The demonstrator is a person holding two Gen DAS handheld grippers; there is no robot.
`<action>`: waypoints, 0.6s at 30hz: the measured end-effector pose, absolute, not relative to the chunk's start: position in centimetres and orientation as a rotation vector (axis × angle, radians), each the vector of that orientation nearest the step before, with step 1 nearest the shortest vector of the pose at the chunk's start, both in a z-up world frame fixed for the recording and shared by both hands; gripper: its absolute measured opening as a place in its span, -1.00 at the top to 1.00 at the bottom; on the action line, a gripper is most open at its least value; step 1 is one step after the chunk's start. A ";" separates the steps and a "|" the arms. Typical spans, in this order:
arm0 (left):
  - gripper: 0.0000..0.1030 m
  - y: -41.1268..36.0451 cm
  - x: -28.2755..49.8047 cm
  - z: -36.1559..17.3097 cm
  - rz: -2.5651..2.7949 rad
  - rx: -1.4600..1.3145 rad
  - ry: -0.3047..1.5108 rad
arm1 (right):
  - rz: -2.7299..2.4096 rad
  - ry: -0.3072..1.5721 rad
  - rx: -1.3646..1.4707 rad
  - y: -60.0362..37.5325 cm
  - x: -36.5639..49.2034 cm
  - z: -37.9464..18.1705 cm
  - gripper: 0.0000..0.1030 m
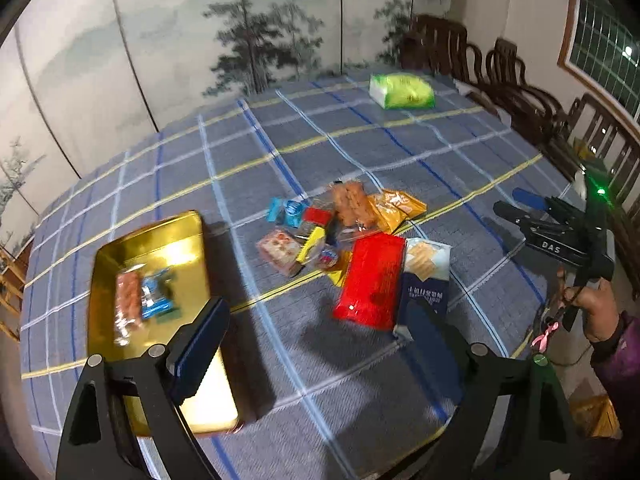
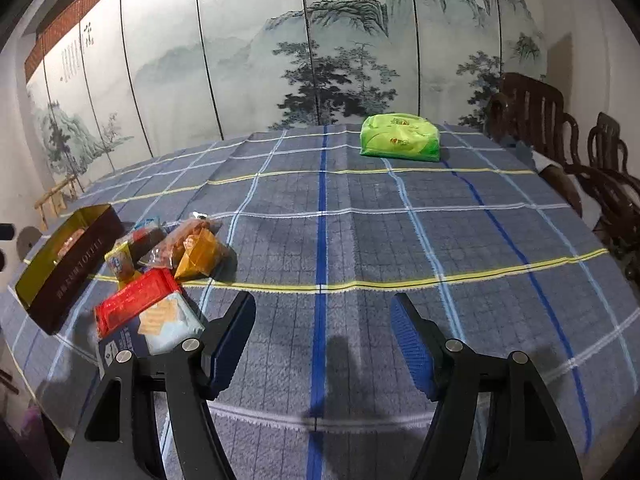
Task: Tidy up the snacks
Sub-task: 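Move the left gripper back to the snack pile and grasp the yellow-wrapped cake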
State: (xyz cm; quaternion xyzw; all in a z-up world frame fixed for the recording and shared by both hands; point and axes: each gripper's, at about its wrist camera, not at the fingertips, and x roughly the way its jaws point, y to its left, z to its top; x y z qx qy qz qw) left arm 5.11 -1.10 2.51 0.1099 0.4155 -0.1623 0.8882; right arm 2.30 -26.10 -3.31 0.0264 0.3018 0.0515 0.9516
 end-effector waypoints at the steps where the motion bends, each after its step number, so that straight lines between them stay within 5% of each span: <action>1: -0.42 -1.5 5.9 2.2 -0.341 0.226 0.889 | 0.111 0.615 0.060 -26.1 2.6 -3.5 -0.36; 8: -0.10 -1.5 10.6 -1.3 -0.299 -0.067 1.055 | 0.159 0.629 0.100 -26.1 3.9 -5.0 -0.36; 10: 0.20 -2.1 11.1 -1.9 -0.286 -0.084 1.061 | 0.170 0.625 0.105 -26.2 3.9 -5.0 -0.36; 18: 0.29 -2.0 14.1 -4.5 -0.170 -0.253 1.138 | 0.211 0.623 0.127 -26.7 3.9 -5.2 -0.36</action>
